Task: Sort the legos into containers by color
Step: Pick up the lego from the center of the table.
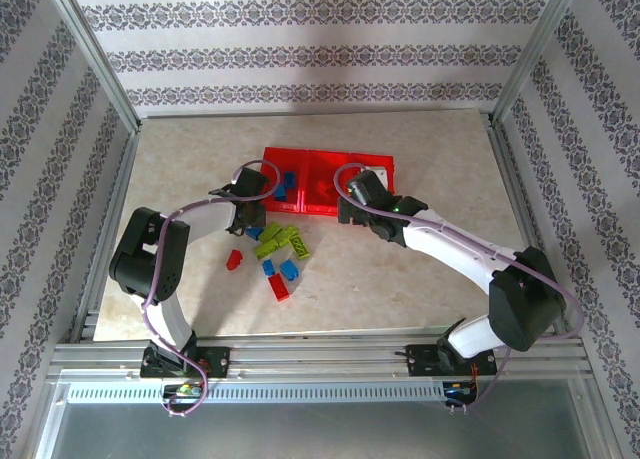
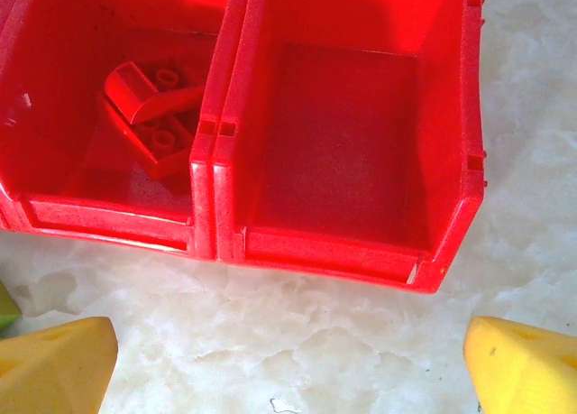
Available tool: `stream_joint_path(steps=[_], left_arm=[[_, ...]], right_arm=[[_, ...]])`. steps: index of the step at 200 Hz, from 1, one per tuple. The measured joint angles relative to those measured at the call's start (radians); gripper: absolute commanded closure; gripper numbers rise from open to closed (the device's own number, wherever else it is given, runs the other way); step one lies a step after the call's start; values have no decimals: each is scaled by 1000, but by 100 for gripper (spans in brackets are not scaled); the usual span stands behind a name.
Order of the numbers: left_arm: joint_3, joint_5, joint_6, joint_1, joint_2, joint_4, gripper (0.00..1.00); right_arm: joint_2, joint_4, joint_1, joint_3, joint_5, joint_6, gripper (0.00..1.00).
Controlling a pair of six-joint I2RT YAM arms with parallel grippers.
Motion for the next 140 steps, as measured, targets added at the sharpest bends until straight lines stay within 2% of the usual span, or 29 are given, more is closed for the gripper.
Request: stream_joint_path(steps=[75, 140], left_arm=[[-11, 0, -5, 0, -19, 0, 58], [-29, 17, -24, 0, -191, 1, 61]], right_arm=[[-21, 0, 0, -18, 18, 0, 2], [-25, 0, 0, -20, 26, 5, 2]])
